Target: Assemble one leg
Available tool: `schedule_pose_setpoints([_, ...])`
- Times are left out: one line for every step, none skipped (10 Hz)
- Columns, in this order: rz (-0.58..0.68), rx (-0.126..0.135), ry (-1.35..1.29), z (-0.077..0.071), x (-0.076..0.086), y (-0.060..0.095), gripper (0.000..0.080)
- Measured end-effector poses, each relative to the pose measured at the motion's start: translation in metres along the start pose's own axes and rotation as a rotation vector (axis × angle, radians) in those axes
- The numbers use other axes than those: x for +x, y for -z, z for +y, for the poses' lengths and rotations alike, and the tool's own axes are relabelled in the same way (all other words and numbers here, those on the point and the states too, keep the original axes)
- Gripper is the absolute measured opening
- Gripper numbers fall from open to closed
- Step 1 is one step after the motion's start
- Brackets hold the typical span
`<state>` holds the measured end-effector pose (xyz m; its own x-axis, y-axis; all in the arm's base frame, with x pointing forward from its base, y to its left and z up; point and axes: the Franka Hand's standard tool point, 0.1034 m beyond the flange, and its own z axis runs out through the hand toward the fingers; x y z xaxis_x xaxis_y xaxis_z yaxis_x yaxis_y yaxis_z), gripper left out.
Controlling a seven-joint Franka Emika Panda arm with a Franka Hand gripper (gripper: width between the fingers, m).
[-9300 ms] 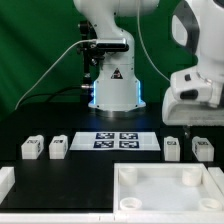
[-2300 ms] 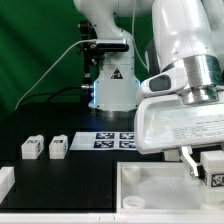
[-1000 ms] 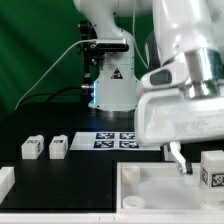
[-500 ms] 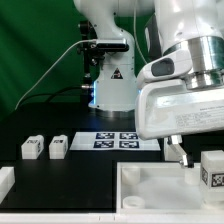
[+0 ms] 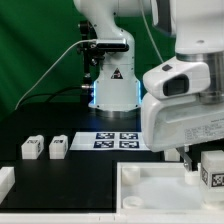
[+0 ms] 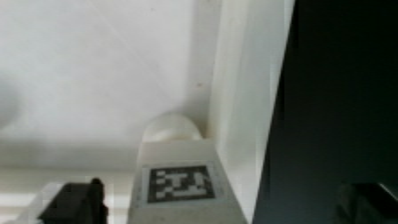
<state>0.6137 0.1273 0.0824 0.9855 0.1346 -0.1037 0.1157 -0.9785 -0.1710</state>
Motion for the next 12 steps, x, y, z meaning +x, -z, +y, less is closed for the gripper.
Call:
schedule_pose_setpoints([0.014,-0.001,0.0,0.0005,0.003,-0.0001,0.0649])
schedule_pose_setpoints([0.012,-0.001,-0.001,0.0006,0.0022,-0.0008,0.0539])
schedule_pose_setpoints([0.012,-0.001,-0.001,0.0006,0.0022,-0.0009,0.0404])
schedule_pose_setpoints([0.014,-0.007,0.0,0.0034,0.0026,0.0004,0.0404])
schedule_pose_setpoints([0.014,-0.007,-0.001,0.0042,0.0025,0.0001,0.0324])
schedule_pose_setpoints([0.014,-0.007,-0.001,0.0041,0.0025,0.0001,0.0323])
schedule_pose_setpoints([0.014,-0.007,-0.03,0.0039,0.0024,0.0,0.0323])
schedule_pose_setpoints([0.019,-0.005,-0.034,0.0051,0.0029,0.0,0.0323])
schedule_pose_setpoints([0.049,0.004,-0.104,0.0077,0.0037,0.0004,0.0323])
schedule_pose_setpoints([0.084,0.019,-0.333,0.0079,0.0033,-0.0006,0.032])
schedule_pose_setpoints([0.086,0.064,-0.573,0.0063,0.003,-0.002,0.0302])
schedule_pose_setpoints([0.074,0.107,-0.763,0.0049,0.0036,-0.0023,0.03])
